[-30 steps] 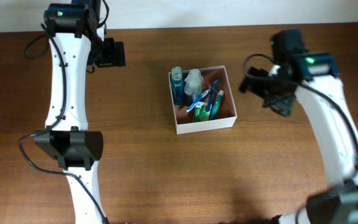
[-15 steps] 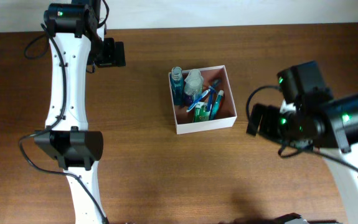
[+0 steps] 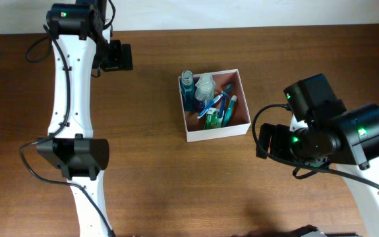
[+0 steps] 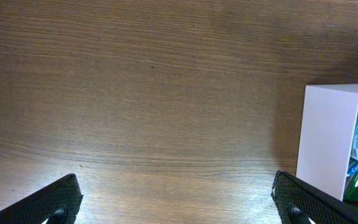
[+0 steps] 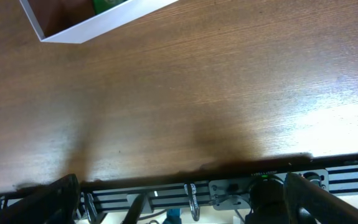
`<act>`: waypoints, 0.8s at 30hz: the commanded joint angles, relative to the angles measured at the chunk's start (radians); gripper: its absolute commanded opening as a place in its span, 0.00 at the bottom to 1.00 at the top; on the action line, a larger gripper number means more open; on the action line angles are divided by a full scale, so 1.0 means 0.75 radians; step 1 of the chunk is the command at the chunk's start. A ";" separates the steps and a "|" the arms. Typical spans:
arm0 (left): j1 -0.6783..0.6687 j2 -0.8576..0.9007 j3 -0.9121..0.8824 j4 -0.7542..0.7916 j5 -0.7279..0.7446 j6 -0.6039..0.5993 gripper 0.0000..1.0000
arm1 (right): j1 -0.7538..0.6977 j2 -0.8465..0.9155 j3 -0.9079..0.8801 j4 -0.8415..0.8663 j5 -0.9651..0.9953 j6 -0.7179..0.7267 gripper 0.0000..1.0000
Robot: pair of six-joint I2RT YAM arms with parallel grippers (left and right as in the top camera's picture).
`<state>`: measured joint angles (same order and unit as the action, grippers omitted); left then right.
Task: Pack container
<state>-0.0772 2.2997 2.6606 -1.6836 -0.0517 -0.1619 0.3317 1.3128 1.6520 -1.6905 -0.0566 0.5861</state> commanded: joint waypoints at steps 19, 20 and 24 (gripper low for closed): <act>0.002 -0.041 -0.004 -0.001 0.010 -0.008 0.99 | -0.292 -0.829 -0.557 0.561 0.244 0.013 0.99; 0.002 -0.041 -0.004 -0.001 0.010 -0.008 0.99 | -0.331 -0.878 -0.628 0.630 0.210 -0.036 0.99; 0.002 -0.041 -0.004 -0.001 0.010 -0.008 0.99 | -0.455 -1.122 -0.999 1.038 0.030 -0.297 0.99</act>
<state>-0.0772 2.2997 2.6606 -1.6836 -0.0521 -0.1623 0.0372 0.5678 1.0477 -1.0164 0.0723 0.5304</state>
